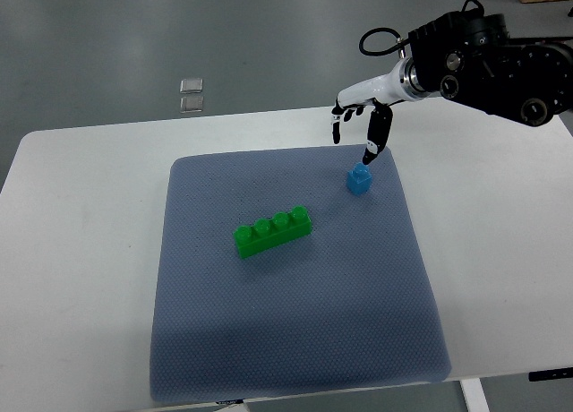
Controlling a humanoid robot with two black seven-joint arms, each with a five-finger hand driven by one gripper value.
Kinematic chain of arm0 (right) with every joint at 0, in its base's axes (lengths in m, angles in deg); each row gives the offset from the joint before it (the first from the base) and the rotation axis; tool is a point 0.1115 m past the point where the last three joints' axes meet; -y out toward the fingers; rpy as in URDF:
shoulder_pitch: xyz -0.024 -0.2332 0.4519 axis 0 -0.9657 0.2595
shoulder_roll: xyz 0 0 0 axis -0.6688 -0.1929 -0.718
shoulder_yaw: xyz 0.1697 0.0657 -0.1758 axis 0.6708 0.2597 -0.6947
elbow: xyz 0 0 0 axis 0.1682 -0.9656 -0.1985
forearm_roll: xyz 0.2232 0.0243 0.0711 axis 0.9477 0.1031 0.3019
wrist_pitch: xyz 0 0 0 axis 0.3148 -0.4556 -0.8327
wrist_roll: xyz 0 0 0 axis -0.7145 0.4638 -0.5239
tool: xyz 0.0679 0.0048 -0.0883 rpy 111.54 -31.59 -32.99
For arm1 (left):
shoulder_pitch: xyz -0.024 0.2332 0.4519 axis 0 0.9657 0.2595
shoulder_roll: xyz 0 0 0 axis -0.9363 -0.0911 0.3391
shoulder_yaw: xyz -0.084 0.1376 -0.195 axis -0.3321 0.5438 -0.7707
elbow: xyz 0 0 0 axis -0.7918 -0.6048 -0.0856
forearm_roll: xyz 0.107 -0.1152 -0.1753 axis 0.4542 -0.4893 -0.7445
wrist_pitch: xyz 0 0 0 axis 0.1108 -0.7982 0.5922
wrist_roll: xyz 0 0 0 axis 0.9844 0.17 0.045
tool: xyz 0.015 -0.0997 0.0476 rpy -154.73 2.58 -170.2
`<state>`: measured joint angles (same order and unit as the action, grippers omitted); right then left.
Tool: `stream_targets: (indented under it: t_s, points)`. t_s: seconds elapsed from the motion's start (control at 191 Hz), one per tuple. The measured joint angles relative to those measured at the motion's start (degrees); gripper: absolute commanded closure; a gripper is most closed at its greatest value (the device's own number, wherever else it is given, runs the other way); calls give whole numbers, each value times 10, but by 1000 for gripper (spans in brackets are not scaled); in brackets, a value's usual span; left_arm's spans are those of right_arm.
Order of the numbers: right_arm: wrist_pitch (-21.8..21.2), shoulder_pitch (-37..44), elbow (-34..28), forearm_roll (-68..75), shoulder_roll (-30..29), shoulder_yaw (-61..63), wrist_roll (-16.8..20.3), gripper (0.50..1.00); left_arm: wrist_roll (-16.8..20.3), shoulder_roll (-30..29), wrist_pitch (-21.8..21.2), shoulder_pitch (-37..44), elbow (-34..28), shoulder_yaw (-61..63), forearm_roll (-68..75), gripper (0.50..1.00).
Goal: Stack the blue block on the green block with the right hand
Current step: 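Move the right hand over the small blue block and lower it, then close the right hand fingers around the blue block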
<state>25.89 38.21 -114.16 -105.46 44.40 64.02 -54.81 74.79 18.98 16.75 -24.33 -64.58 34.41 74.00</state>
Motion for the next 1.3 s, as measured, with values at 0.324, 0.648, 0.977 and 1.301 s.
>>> stream_targets:
  t_s: [0.324, 0.648, 0.977, 1.301]
  points:
    - [53, -66, 49, -3, -30, 1, 0, 679, 0, 0, 0, 1, 0, 0, 0, 500]
    - [89, -101, 79, -21, -58, 1, 0, 715, 0, 0, 0, 1, -1, 0, 0, 500]
    - [102, -116, 91, -38, -67, 0, 0, 740, 0, 0, -1, 5, -2, 1, 0, 500]
    - [102, -118, 93, -39, -67, 0, 0, 775, 0, 0, -1, 5, -5, 2, 0, 500]
